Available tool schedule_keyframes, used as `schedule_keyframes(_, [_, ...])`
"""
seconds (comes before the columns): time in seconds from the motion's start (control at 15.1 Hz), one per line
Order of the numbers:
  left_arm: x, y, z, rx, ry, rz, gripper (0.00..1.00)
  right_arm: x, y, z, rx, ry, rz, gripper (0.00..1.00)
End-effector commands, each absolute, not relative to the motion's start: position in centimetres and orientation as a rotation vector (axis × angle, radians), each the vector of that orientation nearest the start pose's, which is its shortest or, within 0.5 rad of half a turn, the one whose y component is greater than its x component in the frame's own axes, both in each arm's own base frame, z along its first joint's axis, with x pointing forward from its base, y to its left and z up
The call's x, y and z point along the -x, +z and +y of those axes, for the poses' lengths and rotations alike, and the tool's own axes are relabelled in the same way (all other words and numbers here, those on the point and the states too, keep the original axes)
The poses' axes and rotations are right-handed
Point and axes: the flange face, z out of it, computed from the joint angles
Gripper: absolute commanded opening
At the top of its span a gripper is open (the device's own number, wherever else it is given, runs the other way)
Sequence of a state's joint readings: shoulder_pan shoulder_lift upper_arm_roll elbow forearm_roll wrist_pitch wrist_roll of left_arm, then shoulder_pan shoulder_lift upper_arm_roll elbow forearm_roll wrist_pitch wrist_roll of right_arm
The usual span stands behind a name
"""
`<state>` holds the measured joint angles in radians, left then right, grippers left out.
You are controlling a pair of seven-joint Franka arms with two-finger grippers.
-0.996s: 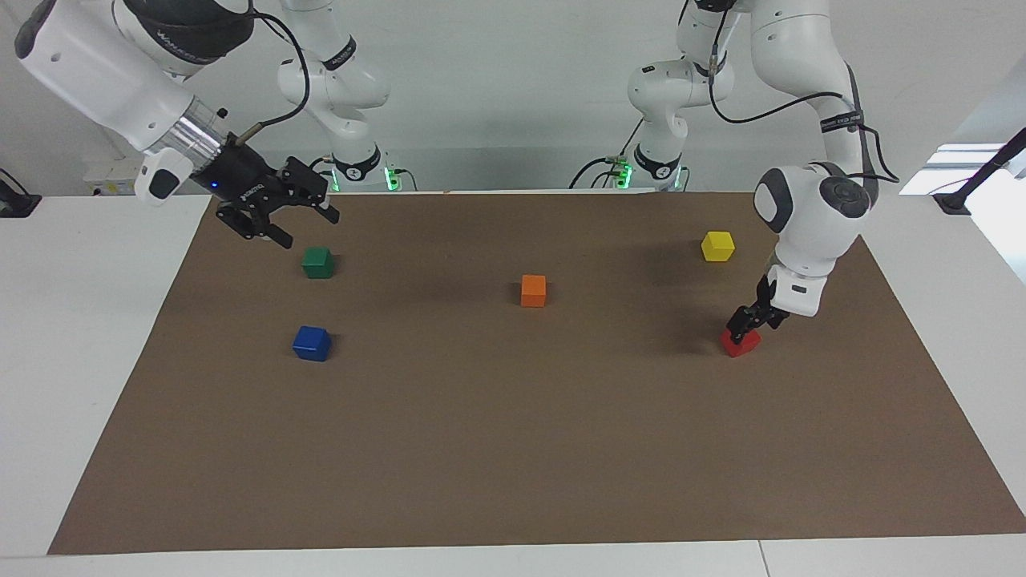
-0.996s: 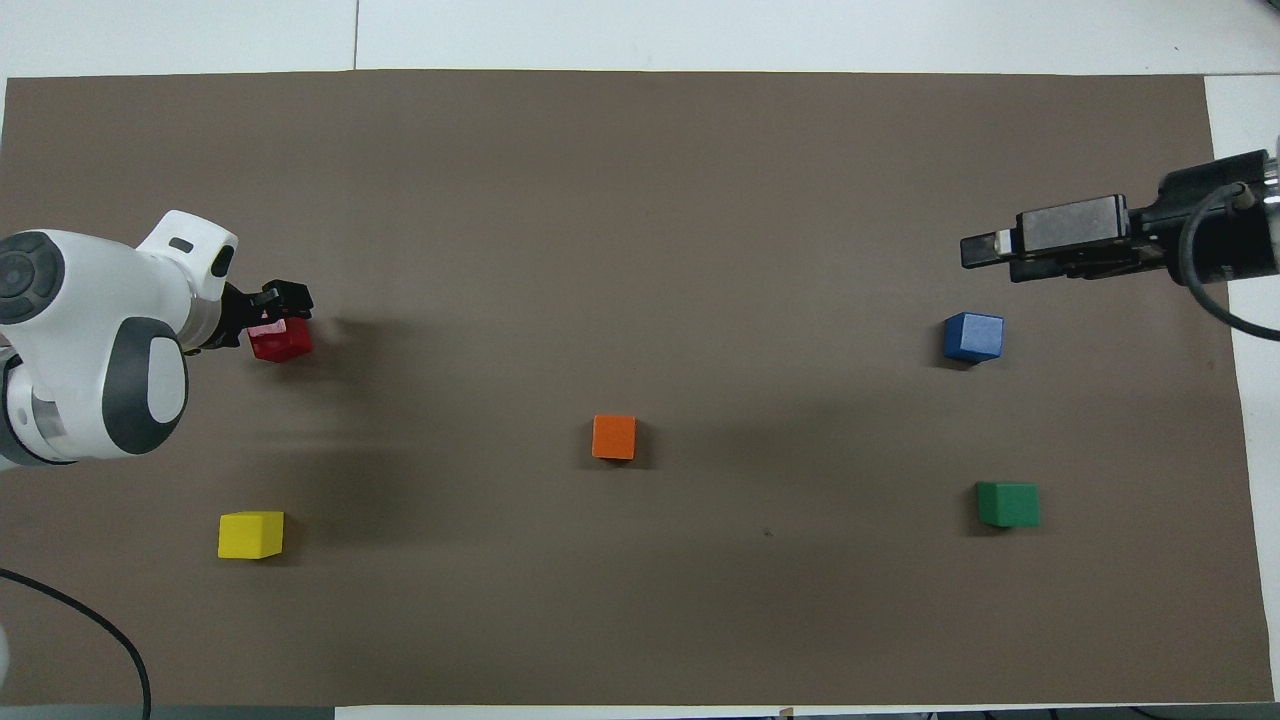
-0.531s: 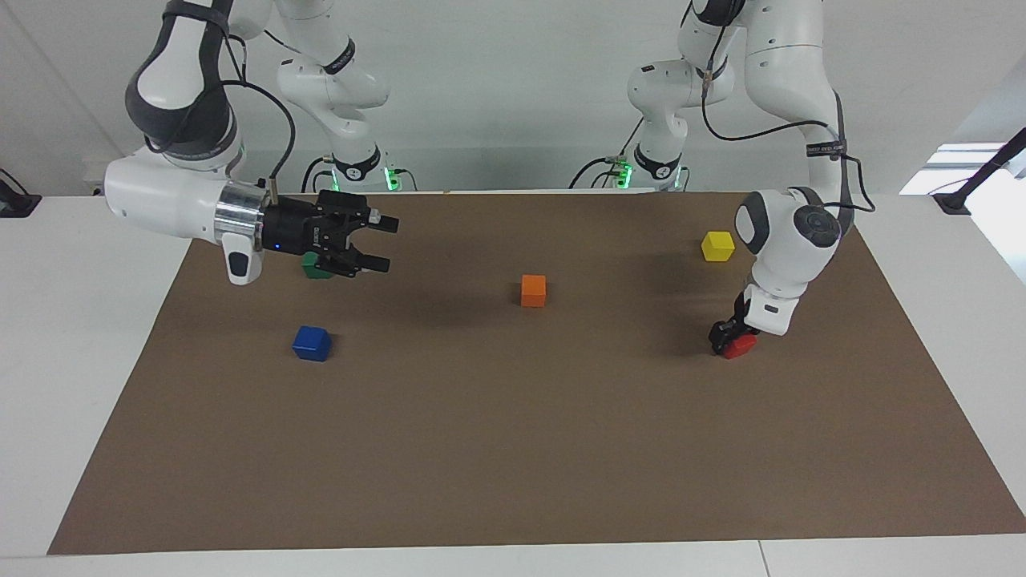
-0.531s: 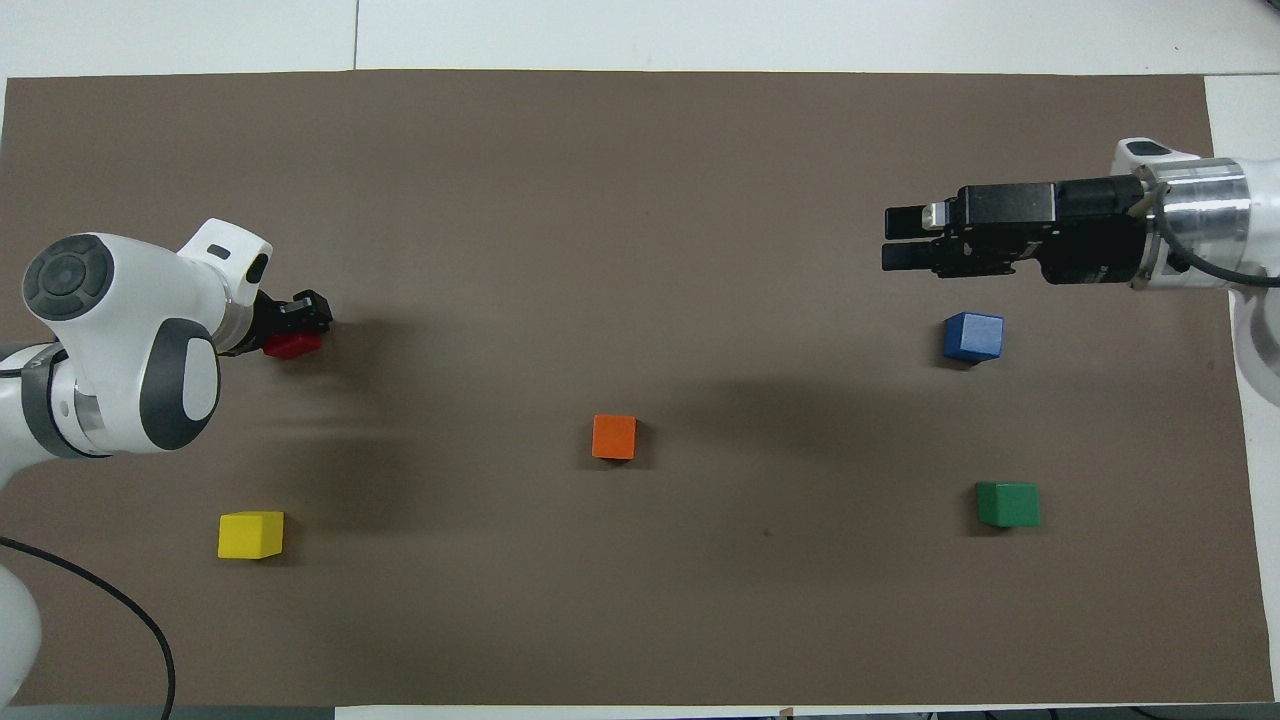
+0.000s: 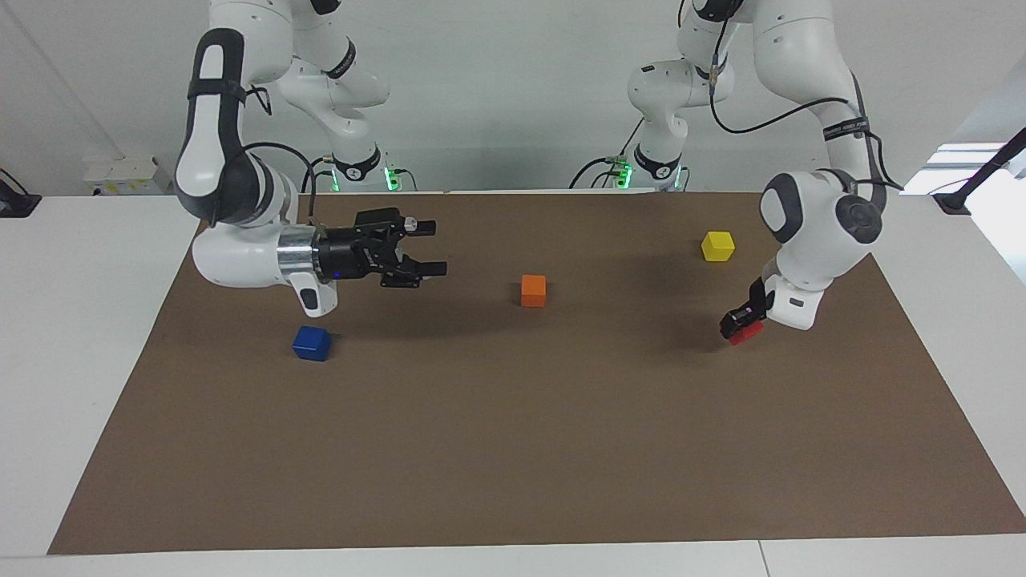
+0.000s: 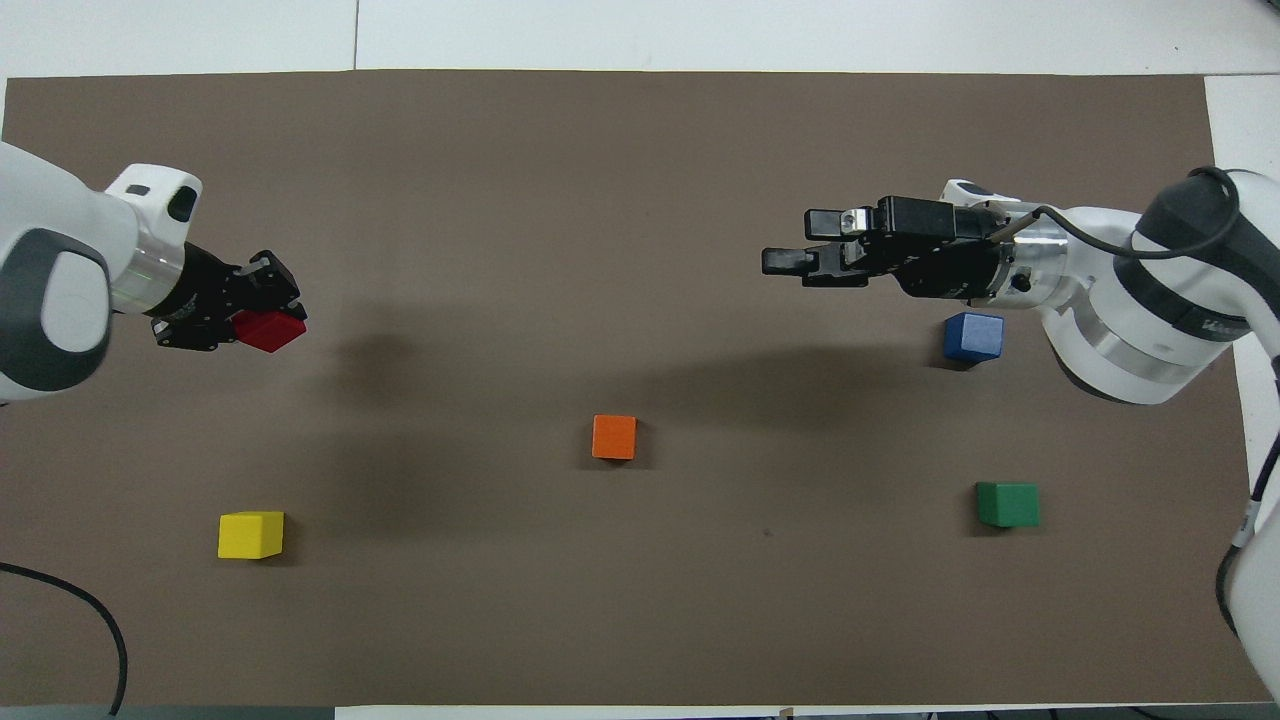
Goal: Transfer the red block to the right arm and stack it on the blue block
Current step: 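Lift the red cube with the left gripper while the right gripper approaches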
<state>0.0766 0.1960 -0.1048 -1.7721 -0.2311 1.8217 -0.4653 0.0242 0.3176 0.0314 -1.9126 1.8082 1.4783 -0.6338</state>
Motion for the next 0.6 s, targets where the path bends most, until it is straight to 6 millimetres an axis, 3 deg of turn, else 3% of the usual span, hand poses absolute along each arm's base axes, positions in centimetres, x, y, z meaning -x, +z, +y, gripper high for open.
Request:
schedule_keyframes(0.0, [-58.2,50.5,-5.8,3.24,0.489,-1.155,0.0,-59.9,40.3,18.4,1.164,-0.006,0.006,1.0])
schedule_keyframes(0.13, [-56.6,54.1,-8.7,3.206,0.631,-1.473,0.0,-59.5,39.3,21.8,1.029,0.005,0.01,1.0])
schedule_keyframes(0.2, [-56.1,55.4,-11.3,3.142,0.715,-1.624,0.0,-59.3,38.3,23.0,0.993,0.007,0.011,1.0])
schedule_keyframes(0.33, [-55.2,57.7,-14.3,2.943,0.876,-1.958,0.0,-58.9,37.0,25.0,0.91,0.006,-0.014,1.0])
schedule_keyframes(0.53, [-54.2,59.5,-19.5,2.678,1.068,-2.296,0.0,-58.6,35.9,27.5,0.839,0.016,-0.024,1.0])
